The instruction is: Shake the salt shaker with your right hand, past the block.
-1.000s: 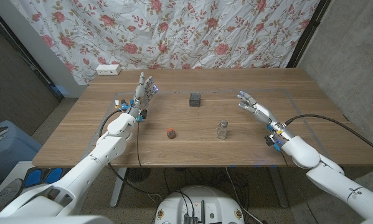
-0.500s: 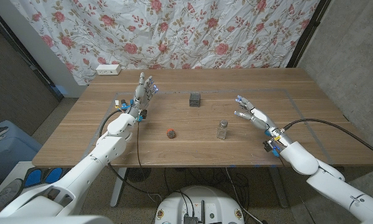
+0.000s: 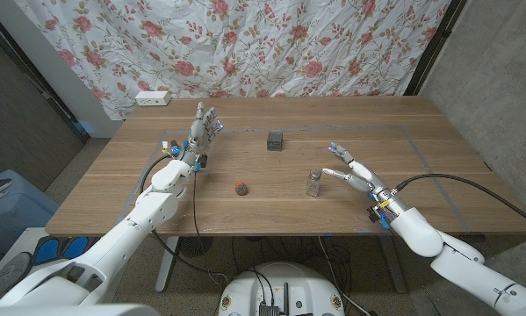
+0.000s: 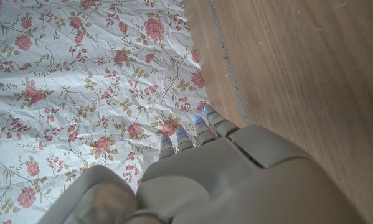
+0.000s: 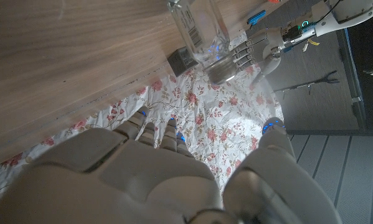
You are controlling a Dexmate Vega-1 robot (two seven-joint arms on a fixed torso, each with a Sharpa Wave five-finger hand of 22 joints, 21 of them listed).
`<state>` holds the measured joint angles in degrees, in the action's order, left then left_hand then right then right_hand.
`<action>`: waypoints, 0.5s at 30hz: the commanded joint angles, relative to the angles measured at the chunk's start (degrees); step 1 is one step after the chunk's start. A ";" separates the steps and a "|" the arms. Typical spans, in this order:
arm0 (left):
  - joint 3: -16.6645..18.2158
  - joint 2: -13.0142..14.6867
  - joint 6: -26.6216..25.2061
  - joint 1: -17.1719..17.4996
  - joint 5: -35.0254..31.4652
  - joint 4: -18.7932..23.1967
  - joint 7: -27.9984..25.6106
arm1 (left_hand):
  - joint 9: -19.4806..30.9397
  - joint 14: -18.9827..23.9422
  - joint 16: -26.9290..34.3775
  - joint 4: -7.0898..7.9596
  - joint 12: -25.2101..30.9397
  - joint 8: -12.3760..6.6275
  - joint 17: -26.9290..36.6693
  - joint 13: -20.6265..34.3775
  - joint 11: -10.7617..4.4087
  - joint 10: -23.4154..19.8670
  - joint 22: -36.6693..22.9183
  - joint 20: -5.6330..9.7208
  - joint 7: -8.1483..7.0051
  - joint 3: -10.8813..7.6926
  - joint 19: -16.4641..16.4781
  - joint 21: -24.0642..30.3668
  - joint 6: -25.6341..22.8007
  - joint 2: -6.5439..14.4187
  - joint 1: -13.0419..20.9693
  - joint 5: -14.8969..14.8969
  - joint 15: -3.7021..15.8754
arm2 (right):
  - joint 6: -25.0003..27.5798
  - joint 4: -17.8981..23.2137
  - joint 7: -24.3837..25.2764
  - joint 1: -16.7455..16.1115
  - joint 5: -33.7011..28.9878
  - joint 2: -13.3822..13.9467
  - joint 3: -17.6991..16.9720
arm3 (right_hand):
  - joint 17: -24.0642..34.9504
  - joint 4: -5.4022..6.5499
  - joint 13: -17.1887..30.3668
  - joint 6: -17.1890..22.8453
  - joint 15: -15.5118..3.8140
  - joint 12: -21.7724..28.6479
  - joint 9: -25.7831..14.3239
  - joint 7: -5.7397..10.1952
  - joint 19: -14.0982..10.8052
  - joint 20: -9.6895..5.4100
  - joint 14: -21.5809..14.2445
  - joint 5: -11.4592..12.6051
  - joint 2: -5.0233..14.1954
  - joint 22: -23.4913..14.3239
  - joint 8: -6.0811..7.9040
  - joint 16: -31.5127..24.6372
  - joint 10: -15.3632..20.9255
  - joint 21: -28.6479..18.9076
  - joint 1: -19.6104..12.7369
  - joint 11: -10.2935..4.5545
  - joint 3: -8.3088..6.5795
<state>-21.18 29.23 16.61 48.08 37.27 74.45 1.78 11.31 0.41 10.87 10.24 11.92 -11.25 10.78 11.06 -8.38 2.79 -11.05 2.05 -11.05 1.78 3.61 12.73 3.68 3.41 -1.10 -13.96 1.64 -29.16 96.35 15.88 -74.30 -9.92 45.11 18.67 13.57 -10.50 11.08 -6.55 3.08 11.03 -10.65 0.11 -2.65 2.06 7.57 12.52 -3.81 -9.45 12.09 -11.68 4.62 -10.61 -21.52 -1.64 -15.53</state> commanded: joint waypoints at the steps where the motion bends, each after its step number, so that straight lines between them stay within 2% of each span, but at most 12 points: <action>1: 0.00 -0.01 0.01 0.00 0.00 -0.04 0.00 | 0.35 0.03 0.27 0.43 0.22 -0.26 0.34 0.21 -0.56 0.04 -0.27 1.39 -0.47 0.02 0.26 0.25 -0.20 5.78 -0.01 -0.24 6.09 | 2.17 1.10 3.32 -0.77 -3.78 -0.41 1.82 | 0.05 -0.06 0.09 0.15 0.24 0.29 -0.24 0.19 -0.10 0.32 -0.17 0.25 0.41 -0.22 0.39 -0.38 0.68 -0.23 -0.98 0.02 -0.78; 15: -0.01 -0.02 0.02 -0.01 -0.02 -0.05 -0.01 | 0.35 0.12 0.31 0.43 0.23 -0.26 0.34 0.21 -0.52 0.02 -0.27 1.39 -0.41 0.02 0.28 0.26 -0.21 5.78 -0.01 -0.24 6.12 | 0.94 -2.69 7.29 0.71 -6.01 -2.54 5.04 | -0.13 -0.12 0.22 0.31 -0.33 0.69 -0.34 0.76 -0.74 0.15 -0.93 0.43 0.01 -0.22 0.72 -0.78 2.05 -0.39 -3.63 -0.69 -1.67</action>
<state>-21.18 29.22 16.61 48.07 37.27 74.43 1.78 11.31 0.41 10.87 10.24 11.92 -11.25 10.78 11.06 -8.38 2.79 -11.05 2.05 -11.05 1.78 3.61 12.73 3.68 3.41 -1.10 -13.96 1.64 -27.49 96.21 20.17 -74.63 -13.99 43.98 21.30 13.30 -10.74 11.08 -6.24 2.66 11.48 -10.81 0.43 -2.65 2.05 6.93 12.67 -3.63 -9.45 12.53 -12.14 6.05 -10.61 -24.29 -2.45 -16.71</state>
